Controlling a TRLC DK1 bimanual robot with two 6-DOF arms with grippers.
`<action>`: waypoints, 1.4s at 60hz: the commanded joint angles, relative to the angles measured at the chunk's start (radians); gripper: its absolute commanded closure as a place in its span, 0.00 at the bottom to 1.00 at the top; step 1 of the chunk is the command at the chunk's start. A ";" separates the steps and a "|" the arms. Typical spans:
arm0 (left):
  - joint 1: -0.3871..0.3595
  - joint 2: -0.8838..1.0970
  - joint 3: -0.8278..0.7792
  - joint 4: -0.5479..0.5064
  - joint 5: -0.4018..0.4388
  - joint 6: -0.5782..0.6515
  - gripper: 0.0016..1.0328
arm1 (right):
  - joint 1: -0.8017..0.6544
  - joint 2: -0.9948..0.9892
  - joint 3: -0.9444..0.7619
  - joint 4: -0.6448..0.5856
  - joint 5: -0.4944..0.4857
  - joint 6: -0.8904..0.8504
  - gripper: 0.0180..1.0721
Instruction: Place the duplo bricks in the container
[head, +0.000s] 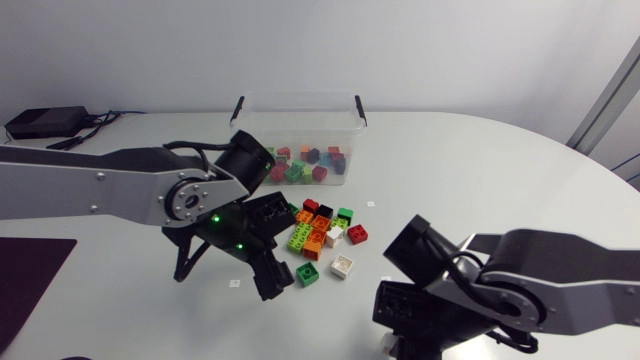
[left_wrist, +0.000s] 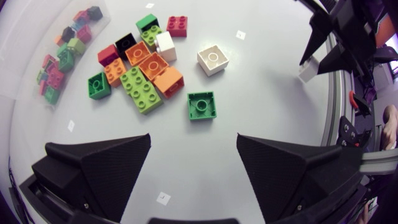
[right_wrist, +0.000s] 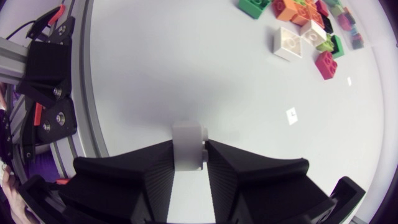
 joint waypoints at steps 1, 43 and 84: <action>-0.018 0.076 0.043 0.001 -0.006 -0.055 0.07 | -0.043 -0.047 0.026 -0.022 -0.007 -0.026 0.72; -0.071 0.306 0.222 -0.068 -0.041 -0.165 0.15 | -0.258 -0.126 0.309 -0.114 -0.077 -0.030 0.72; -0.072 0.323 0.187 -0.108 -0.041 -0.122 0.71 | -0.402 0.302 0.759 0.136 -0.102 0.163 0.72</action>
